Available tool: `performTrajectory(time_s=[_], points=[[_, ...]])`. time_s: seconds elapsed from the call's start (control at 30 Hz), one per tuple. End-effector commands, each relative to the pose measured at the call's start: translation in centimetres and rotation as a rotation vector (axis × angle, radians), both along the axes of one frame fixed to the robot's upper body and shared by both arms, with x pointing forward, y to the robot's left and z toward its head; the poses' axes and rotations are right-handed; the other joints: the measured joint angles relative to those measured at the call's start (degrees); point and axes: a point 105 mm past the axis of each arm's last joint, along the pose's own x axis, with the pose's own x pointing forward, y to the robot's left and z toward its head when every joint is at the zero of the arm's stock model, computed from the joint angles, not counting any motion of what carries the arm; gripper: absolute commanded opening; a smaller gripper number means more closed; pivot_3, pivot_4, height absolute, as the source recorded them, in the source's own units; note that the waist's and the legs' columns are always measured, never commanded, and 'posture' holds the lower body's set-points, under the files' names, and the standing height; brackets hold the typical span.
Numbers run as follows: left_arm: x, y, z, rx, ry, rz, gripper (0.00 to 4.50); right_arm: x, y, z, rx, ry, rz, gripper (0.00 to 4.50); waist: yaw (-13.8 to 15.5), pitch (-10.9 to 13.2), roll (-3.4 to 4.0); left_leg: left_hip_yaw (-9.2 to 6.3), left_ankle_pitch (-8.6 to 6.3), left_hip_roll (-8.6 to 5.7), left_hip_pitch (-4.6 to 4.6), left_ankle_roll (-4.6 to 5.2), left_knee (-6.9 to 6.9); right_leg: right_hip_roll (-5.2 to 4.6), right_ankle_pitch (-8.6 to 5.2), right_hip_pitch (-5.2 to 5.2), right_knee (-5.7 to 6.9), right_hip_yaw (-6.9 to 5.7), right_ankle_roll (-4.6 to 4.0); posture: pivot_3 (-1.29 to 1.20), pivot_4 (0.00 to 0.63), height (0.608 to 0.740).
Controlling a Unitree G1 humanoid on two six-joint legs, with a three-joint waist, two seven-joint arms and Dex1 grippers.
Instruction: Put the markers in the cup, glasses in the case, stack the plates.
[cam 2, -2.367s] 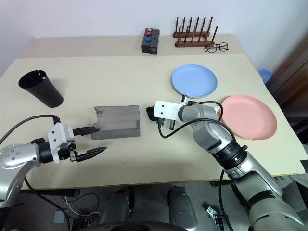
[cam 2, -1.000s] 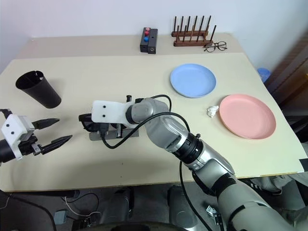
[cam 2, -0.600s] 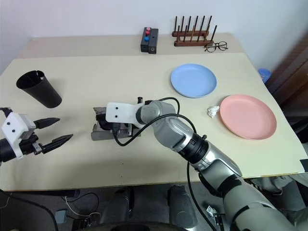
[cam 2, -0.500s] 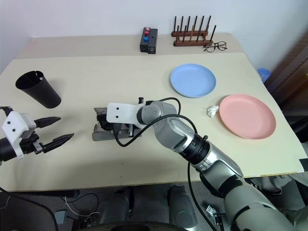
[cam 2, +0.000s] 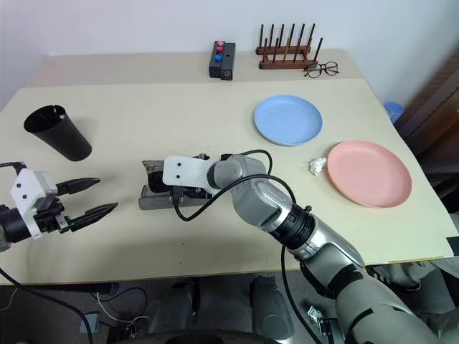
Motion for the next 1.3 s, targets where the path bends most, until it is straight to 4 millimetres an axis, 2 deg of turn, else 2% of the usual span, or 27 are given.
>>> performTrajectory(time_s=[0.03, 0.13, 0.23, 0.27, 0.37, 0.53, 0.57, 0.7, 0.73, 0.83, 0.9, 0.97, 1.1, 1.17, 1.3], points=[[-0.1, 0.2, 0.3, 0.008, -0.030, 0.001, 3.62, -0.8, 0.7, 2.5, 0.113, -0.014, 0.039, 4.32, -0.02, 0.00, 0.00, 0.00, 0.00, 0.00, 0.00, 0.00, 0.00, 0.00, 0.00, 0.00, 0.00, 0.00, 0.00, 0.00, 0.150, 0.740], [-0.2, 0.5, 0.0, 0.006, -0.029, 0.013, 3.62, -1.1, 0.5, 3.2, 0.187, 0.015, 0.037, 4.32, 0.01, 0.00, 0.00, 0.00, 0.00, 0.02, -0.01, 0.00, -0.02, 0.02, 0.00, -0.02, 0.01, 0.00, 0.00, 0.00, 0.150, 0.740], [-0.2, 0.8, -0.1, 0.000, -0.032, 0.024, 3.62, -1.1, -0.1, 3.0, 0.201, 0.021, 0.028, 4.32, 0.04, 0.00, 0.00, 0.00, 0.00, 0.04, -0.01, 0.00, -0.01, 0.03, 0.00, -0.02, 0.00, 0.00, 0.00, 0.00, 0.150, 0.740], [-0.2, 0.9, -0.2, -0.003, -0.034, 0.029, 3.62, -1.0, -0.3, 2.9, 0.205, 0.019, 0.022, 4.09, 0.11, 0.00, 0.00, 0.00, 0.00, 0.04, -0.01, 0.00, -0.01, 0.03, 0.00, -0.01, -0.01, 0.00, -0.01, 0.00, 0.150, 0.740], [-0.1, 1.2, -0.2, -0.018, -0.042, 0.043, 3.62, -0.6, -0.8, 2.7, 0.219, 0.019, -0.004, 3.05, 0.09, 0.00, 0.00, 0.00, 0.00, 0.04, -0.01, 0.00, 0.02, 0.03, -0.01, 0.00, -0.02, 0.00, -0.04, 0.00, 0.150, 0.740], [0.8, 1.9, 0.5, -0.064, -0.092, 0.086, 3.62, 0.6, -1.2, 3.1, 0.239, -0.019, -0.045, 0.43, 0.08, 0.00, 0.00, 0.01, 0.00, 0.11, -0.01, 0.00, -0.01, 0.09, -0.01, -0.04, -0.02, 0.00, -0.08, 0.00, 0.150, 0.740], [1.0, 2.0, 0.7, -0.075, -0.098, 0.092, 3.62, 0.6, -1.2, 3.2, 0.239, -0.026, -0.043, 0.01, 0.08, 0.00, 0.00, 0.01, 0.00, 0.12, -0.02, 0.00, -0.01, 0.11, -0.01, -0.04, -0.01, 0.00, -0.09, 0.00, 0.150, 0.740], [2.5, 2.2, 0.8, -0.124, -0.069, 0.133, 3.62, 0.2, -1.5, 3.8, 0.250, -0.063, 0.008, 0.01, 0.16, 0.00, 0.00, 0.01, 0.00, 0.22, -0.04, 0.00, 0.00, 0.21, 0.01, -0.04, -0.01, 0.00, -0.08, 0.00, 0.150, 0.740], [3.1, 1.9, 0.8, -0.162, -0.046, 0.127, 3.37, 0.1, -1.7, 3.8, 0.252, -0.066, 0.014, 0.00, 0.27, 0.00, 0.00, 0.01, 0.00, 0.23, -0.04, 0.00, 0.00, 0.23, 0.01, -0.05, -0.01, 0.00, -0.09, 0.00, 0.150, 0.740], [5.8, 0.5, 1.8, -0.242, -0.036, 0.137, 2.33, -0.6, -2.8, 3.6, 0.244, -0.076, 0.054, 0.00, 0.65, -0.01, -0.02, -0.01, 0.00, 0.24, -0.05, 0.00, 0.07, 0.25, 0.03, 0.01, 0.01, -0.03, -0.09, 0.00, 0.150, 0.740], [7.3, -0.8, 2.4, -0.236, -0.052, 0.119, 1.18, -1.0, -3.3, 3.5, 0.242, -0.073, 0.076, 0.00, 0.61, -0.02, -0.05, -0.01, 0.00, 0.24, -0.05, 0.00, 0.11, 0.25, 0.04, 0.06, -0.02, -0.03, -0.08, 0.00, 0.150, 0.740], [8.9, -2.2, 2.7, -0.255, -0.034, 0.108, 0.25, -1.4, -3.5, 3.6, 0.263, -0.081, 0.109, 0.00, 0.41, -0.03, -0.05, 0.00, 0.00, 0.24, -0.05, 0.00, 0.11, 0.25, 0.13, 0.08, -0.04, -0.03, 0.09, 0.00, 0.150, 0.740], [11.4, -5.4, 2.8, -0.273, 0.030, 0.008, 0.25, -2.3, -4.5, 3.3, 0.296, -0.122, 0.169, 0.00, 0.18, -0.02, -0.05, -0.03, 0.00, 0.29, -0.03, 0.00, 0.07, 0.35, 0.15, 0.07, 0.00, -0.04, 0.15, 0.00, 0.150, 0.740], [12.7, -5.9, 2.5, -0.271, 0.073, 0.009, 0.25, -2.8, -5.0, 3.2, 0.319, -0.105, 0.182, 0.00, -0.01, -0.02, -0.04, -0.02, 0.00, 0.30, -0.03, 0.00, 0.06, 0.36, 0.16, 0.05, -0.01, -0.04, 0.15, 0.00, 0.150, 0.740], [14.8, -6.9, 0.4, -0.170, 0.196, 0.008, 0.25, -3.3, -6.0, 3.2, 0.364, -0.086, 0.174, 0.00, 0.16, -0.02, -0.04, -0.04, 0.00, 0.33, -0.02, 0.01, 0.05, 0.42, 0.15, 0.02, 0.03, -0.04, 0.15, 0.00, 0.150, 0.740]])
